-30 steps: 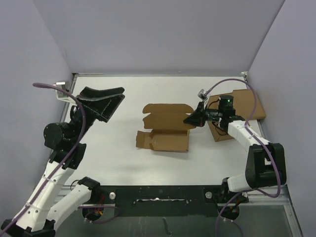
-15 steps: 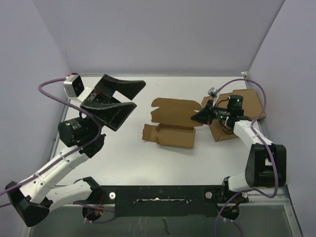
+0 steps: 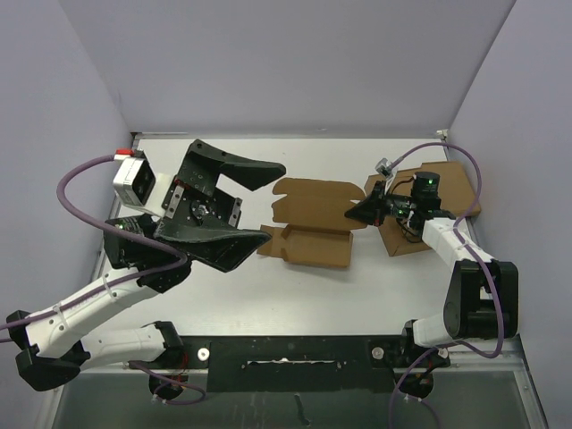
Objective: Fold the paper box
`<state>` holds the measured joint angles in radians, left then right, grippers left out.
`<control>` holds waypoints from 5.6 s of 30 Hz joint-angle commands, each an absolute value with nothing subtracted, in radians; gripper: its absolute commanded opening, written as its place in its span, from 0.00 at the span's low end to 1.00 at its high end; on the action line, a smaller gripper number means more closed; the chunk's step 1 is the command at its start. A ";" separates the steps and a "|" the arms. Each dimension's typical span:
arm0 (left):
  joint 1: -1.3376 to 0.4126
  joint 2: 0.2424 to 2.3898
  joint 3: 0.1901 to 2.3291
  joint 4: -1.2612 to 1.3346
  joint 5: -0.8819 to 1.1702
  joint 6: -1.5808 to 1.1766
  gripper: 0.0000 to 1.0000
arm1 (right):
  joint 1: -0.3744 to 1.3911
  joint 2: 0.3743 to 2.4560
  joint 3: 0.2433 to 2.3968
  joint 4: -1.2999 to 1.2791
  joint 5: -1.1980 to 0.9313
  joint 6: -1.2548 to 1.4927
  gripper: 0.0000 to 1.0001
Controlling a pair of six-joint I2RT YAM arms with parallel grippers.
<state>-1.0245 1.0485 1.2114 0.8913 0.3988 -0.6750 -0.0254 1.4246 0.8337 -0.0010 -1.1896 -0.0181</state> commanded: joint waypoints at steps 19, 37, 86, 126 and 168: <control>-1.024 0.660 0.907 -0.150 -0.216 -0.326 0.98 | 0.023 1.349 0.872 0.030 -1.207 -0.021 0.00; -0.592 0.690 0.380 -0.078 -0.071 -0.713 0.78 | 0.081 1.358 0.870 0.036 -1.192 -0.009 0.00; -0.693 1.160 0.393 0.450 -0.066 -0.514 0.00 | 0.197 1.359 0.804 0.127 -0.763 0.162 0.00; -0.584 1.229 0.517 0.319 0.140 -0.613 0.27 | 0.244 1.402 0.827 0.074 -0.762 0.086 0.00; -0.384 1.463 0.425 0.579 0.458 -0.753 0.45 | 0.246 1.405 0.830 0.069 -0.778 0.084 0.00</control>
